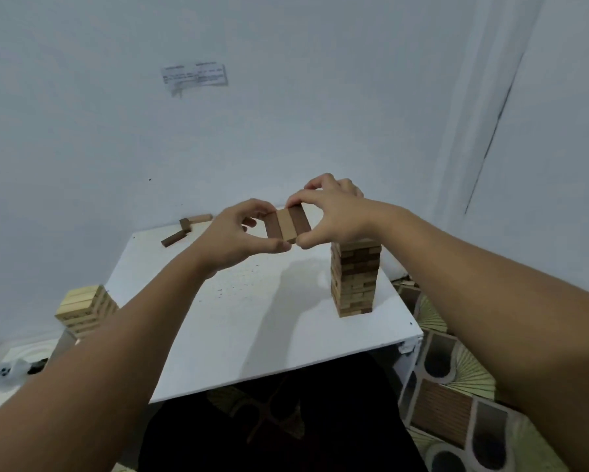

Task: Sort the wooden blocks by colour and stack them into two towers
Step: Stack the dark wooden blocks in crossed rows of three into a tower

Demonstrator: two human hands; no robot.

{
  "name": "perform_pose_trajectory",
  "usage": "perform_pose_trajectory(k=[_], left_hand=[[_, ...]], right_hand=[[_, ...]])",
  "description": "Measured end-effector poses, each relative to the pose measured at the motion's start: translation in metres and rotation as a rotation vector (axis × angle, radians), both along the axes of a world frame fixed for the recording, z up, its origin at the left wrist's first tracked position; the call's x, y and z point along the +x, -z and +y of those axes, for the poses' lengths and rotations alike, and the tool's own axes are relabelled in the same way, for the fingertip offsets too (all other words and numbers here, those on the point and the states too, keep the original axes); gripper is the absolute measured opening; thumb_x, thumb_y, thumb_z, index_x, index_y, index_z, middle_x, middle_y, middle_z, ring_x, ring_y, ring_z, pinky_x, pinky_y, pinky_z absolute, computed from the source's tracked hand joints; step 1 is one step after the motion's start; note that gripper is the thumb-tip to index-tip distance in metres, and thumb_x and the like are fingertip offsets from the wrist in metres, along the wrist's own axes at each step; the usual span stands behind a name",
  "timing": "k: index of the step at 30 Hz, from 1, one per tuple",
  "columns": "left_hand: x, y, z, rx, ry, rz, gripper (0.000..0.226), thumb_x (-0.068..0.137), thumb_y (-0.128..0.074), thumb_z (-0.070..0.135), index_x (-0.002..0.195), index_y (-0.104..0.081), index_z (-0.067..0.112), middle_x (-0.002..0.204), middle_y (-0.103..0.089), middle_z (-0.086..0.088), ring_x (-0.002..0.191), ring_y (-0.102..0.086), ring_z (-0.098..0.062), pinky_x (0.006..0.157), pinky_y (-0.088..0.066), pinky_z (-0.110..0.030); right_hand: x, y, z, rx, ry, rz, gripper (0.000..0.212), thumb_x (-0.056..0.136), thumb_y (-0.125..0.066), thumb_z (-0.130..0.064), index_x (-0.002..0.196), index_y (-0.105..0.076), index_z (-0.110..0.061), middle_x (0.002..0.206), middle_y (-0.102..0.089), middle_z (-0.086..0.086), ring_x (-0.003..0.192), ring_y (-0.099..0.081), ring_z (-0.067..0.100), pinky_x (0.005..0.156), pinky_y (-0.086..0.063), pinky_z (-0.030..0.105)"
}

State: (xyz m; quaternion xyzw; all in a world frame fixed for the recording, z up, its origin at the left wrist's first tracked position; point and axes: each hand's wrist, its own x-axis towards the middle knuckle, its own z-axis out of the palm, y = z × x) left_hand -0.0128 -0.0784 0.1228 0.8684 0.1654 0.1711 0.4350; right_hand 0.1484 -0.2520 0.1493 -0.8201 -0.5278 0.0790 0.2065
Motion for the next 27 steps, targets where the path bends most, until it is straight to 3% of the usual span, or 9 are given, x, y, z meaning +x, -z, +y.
perform_pose_trajectory(k=[7, 12, 18, 27], left_hand=[[0.054, 0.000, -0.038, 0.001, 0.095, 0.017, 0.050, 0.069, -0.096, 0.038, 0.112, -0.070, 0.035, 0.114, -0.066, 0.018, 0.115, -0.055, -0.014, 0.085, -0.043, -0.027], [0.074, 0.004, -0.050, 0.003, 0.111, 0.061, 0.049, 0.070, -0.095, 0.037, 0.112, -0.070, 0.035, 0.116, -0.065, 0.017, 0.116, -0.055, -0.013, 0.087, -0.044, -0.027], [0.083, 0.006, -0.053, -0.004, 0.112, 0.089, 0.046, 0.071, -0.094, 0.037, 0.111, -0.071, 0.034, 0.115, -0.066, 0.018, 0.114, -0.054, -0.013, 0.085, -0.043, -0.028], [0.087, 0.011, -0.056, -0.041, 0.114, 0.114, 0.049, 0.072, -0.094, 0.037, 0.115, -0.070, 0.033, 0.120, -0.066, 0.013, 0.114, -0.055, -0.009, 0.087, -0.041, -0.027]], right_hand=[[0.047, 0.003, -0.050, -0.036, 0.091, 0.168, 0.064, 0.075, -0.077, -0.051, 0.131, -0.048, -0.061, 0.143, -0.029, -0.012, 0.133, -0.022, 0.021, 0.101, -0.031, 0.043], [0.061, 0.008, -0.067, -0.042, 0.099, 0.259, 0.062, 0.078, -0.079, -0.046, 0.131, -0.050, -0.059, 0.144, -0.030, -0.009, 0.133, -0.022, 0.020, 0.096, -0.030, 0.042], [0.068, 0.012, -0.072, -0.037, 0.102, 0.317, 0.060, 0.078, -0.082, -0.045, 0.131, -0.054, -0.057, 0.146, -0.031, -0.004, 0.137, -0.027, 0.025, 0.110, -0.034, 0.046], [0.080, 0.021, -0.070, -0.059, 0.082, 0.407, 0.064, 0.074, -0.086, -0.047, 0.129, -0.055, -0.055, 0.143, -0.031, -0.004, 0.137, -0.033, 0.024, 0.110, -0.037, 0.044]])
